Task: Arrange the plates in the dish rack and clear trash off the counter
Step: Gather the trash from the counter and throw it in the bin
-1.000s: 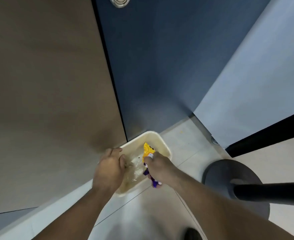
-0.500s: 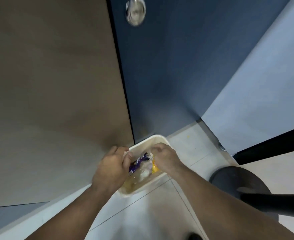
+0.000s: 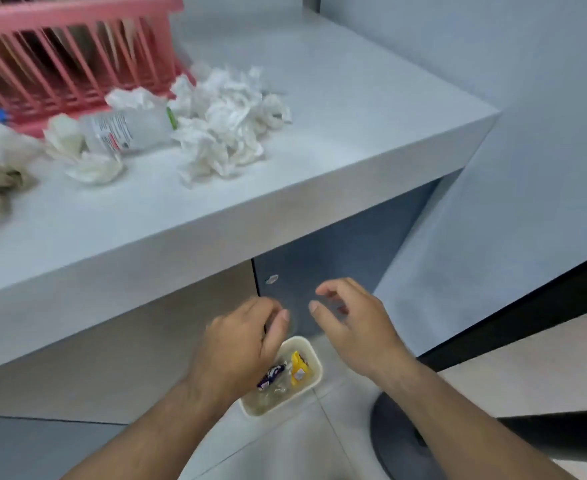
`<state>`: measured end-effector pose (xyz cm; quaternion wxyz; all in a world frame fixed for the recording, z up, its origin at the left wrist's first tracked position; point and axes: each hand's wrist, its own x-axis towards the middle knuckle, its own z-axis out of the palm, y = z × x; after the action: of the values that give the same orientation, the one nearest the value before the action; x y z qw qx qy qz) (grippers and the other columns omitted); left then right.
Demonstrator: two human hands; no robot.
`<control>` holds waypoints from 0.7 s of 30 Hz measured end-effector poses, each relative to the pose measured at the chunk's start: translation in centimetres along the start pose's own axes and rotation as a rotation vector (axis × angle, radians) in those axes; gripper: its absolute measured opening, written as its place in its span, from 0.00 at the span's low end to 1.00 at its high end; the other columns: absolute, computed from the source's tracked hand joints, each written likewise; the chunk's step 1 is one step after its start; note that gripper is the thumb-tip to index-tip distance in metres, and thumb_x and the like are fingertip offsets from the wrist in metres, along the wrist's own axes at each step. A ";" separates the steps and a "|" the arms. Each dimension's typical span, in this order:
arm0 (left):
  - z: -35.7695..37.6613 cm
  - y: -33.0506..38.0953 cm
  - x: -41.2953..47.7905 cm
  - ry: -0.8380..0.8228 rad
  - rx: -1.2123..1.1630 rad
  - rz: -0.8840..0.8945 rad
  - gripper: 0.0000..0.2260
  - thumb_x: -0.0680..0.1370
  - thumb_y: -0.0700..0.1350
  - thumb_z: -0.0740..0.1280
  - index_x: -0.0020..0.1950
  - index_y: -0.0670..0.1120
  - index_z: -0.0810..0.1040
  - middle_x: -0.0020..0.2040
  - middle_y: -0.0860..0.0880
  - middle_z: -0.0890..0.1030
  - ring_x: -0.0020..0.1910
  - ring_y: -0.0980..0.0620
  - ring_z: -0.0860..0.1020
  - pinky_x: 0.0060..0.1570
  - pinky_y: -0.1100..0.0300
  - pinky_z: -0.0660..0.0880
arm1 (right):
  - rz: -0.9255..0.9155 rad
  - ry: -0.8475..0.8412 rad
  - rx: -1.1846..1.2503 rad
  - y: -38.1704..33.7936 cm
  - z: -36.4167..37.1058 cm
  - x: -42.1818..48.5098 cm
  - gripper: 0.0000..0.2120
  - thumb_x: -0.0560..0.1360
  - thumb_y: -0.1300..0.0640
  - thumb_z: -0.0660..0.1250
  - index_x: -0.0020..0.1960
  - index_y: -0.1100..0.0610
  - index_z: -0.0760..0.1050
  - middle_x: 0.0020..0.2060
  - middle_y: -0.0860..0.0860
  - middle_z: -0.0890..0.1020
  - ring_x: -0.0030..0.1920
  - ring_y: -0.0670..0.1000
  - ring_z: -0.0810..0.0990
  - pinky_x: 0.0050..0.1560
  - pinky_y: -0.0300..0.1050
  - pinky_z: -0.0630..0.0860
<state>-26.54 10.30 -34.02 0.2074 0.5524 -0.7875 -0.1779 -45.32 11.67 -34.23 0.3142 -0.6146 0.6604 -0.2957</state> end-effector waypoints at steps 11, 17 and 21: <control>-16.2 11.9 3.9 0.328 -0.052 0.064 0.12 0.77 0.56 0.57 0.46 0.53 0.78 0.42 0.59 0.79 0.38 0.57 0.75 0.38 0.62 0.72 | -0.236 0.099 -0.086 -13.6 -15.4 0.8 0.07 0.79 0.52 0.63 0.56 0.50 0.75 0.50 0.40 0.76 0.50 0.40 0.75 0.51 0.33 0.73; -18.9 12.4 4.8 0.387 -0.012 0.022 0.07 0.79 0.52 0.61 0.49 0.53 0.77 0.44 0.60 0.78 0.35 0.57 0.75 0.38 0.63 0.69 | -0.277 0.055 -0.182 -15.9 -16.8 2.5 0.09 0.80 0.52 0.61 0.59 0.50 0.75 0.51 0.39 0.76 0.52 0.40 0.74 0.54 0.34 0.71; -20.6 10.9 6.2 0.390 0.021 0.012 0.07 0.79 0.51 0.61 0.50 0.53 0.77 0.46 0.59 0.78 0.36 0.58 0.75 0.40 0.60 0.72 | -0.269 0.045 -0.221 -17.4 -16.6 4.8 0.11 0.80 0.52 0.61 0.61 0.51 0.74 0.52 0.40 0.76 0.53 0.42 0.74 0.56 0.37 0.72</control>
<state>-26.32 6.95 -10.16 0.3516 0.5737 -0.7375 -0.0581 -47.61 5.71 -10.52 0.1875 -0.7214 0.6077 -0.2741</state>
